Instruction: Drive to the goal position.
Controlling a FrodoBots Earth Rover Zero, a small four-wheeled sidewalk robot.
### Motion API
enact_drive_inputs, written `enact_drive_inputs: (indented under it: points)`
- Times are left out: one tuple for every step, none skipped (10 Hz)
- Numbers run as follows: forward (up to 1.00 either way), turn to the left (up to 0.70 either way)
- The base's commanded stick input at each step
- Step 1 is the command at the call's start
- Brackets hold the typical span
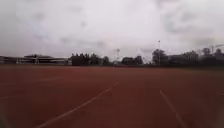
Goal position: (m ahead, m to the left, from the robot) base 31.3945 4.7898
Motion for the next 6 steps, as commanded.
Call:
enact_drive_inputs:
  points:
    - [0.5,-0.22]
    - [0.5,-0.04]
    - [0.5,-0.02]
    - [0.5,0.0]
    - [0.5,0.0]
    - [0.5,0.0]
